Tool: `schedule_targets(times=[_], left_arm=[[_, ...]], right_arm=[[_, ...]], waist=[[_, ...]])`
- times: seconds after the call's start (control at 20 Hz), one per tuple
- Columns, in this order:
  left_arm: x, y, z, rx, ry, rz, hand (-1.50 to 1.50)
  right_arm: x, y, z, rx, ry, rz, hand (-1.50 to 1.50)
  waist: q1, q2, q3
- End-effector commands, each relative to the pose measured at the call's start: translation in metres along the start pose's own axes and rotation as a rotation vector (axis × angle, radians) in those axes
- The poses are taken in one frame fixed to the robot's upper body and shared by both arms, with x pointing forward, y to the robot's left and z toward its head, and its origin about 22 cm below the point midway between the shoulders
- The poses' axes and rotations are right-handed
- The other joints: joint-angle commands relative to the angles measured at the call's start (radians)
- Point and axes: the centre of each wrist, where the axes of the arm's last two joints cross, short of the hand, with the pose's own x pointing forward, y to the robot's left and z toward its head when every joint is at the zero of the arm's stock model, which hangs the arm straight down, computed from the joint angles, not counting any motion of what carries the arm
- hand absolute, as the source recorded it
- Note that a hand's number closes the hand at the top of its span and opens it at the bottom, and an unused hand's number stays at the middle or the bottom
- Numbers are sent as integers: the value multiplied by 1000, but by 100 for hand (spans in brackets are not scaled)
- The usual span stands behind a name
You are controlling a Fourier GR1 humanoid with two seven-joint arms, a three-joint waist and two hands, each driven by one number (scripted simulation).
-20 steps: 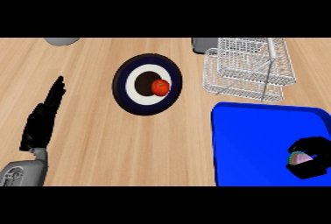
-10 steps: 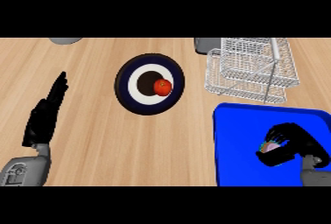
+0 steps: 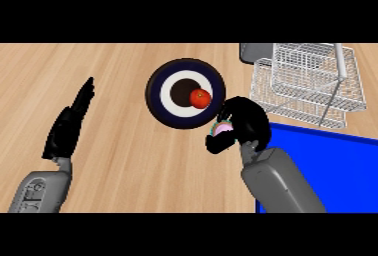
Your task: Pick the cupcake from the tray and place it in the tiered basket
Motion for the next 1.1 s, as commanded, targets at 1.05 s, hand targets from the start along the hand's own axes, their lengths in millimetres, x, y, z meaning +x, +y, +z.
schedule_targets(times=[1.05], left_arm=[[-16, 26, 22, 76, 42, -5, 0]], right_arm=[[157, -106, -7, -610, -161, -111, 150]], waist=[[-88, -11, 1]])
